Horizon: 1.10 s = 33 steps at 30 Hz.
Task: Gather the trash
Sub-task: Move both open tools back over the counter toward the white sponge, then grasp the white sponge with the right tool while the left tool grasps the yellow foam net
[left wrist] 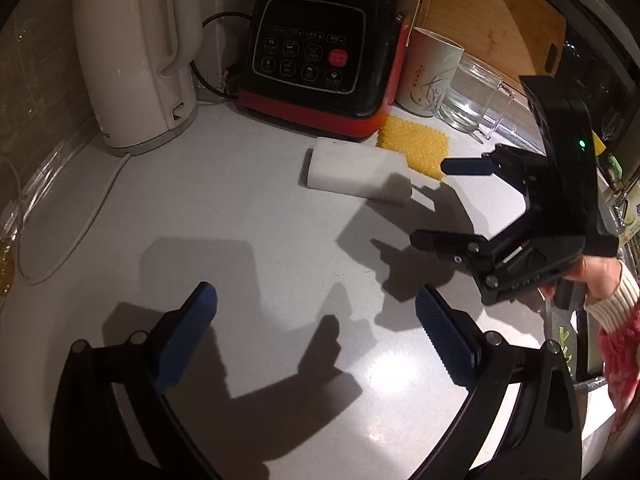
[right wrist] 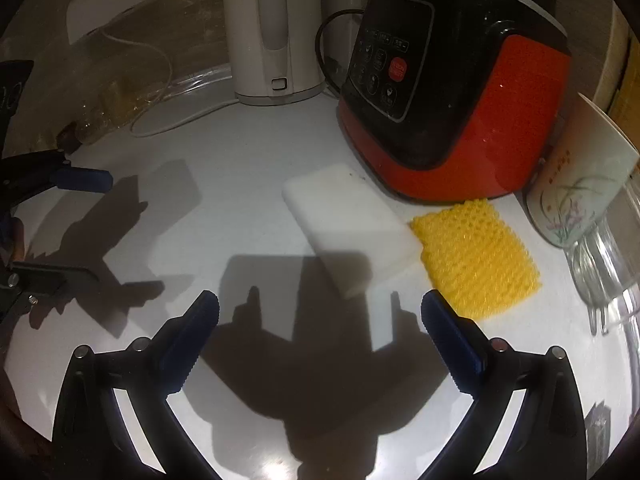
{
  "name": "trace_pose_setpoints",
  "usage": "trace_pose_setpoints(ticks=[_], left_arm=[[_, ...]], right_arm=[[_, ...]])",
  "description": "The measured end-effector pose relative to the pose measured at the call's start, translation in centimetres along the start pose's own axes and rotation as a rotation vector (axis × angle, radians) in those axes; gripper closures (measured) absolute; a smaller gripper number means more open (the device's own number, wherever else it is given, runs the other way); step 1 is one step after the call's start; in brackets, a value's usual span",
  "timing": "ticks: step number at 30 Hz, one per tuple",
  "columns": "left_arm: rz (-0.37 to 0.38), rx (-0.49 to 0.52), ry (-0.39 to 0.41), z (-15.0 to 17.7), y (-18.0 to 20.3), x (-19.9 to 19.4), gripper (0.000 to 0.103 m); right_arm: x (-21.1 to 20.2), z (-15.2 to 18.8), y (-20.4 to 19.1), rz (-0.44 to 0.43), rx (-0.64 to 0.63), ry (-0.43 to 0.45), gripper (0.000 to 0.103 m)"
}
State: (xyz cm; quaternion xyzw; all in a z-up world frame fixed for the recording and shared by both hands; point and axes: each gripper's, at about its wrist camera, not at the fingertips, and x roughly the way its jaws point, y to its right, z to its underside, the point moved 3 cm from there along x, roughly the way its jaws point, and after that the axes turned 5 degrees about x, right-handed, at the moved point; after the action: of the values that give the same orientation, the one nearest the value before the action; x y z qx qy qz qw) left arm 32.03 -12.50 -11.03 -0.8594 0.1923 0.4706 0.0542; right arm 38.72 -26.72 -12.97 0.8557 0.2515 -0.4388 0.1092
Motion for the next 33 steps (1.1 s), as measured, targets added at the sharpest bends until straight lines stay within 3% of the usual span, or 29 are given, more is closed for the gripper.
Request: trace_pose_setpoints(ticks=[17, 25, 27, 31, 33], left_arm=[[0.012, -0.018, -0.004, 0.0, -2.8, 2.1, 0.008], [0.003, -0.023, 0.004, -0.3, -3.4, 2.2, 0.008], [0.002, -0.027, 0.004, -0.3, -3.5, 2.2, 0.008], [0.001, -0.035, 0.003, -0.5, -3.8, 2.3, 0.008], [0.003, -0.035, 0.004, -0.7, -3.8, 2.5, 0.008]], right_arm=[[4.5, -4.2, 1.0, -0.039, -0.24, -0.113, 0.003], [6.4, -4.6, 0.9, -0.091, -0.251, -0.189, 0.018], [6.4, -4.6, 0.8, -0.111, -0.24, -0.193, 0.021], [6.0, -4.5, 0.8, -0.112, -0.222, -0.178, 0.038], [5.7, -4.6, 0.8, -0.122, -0.204, -0.181, 0.039]])
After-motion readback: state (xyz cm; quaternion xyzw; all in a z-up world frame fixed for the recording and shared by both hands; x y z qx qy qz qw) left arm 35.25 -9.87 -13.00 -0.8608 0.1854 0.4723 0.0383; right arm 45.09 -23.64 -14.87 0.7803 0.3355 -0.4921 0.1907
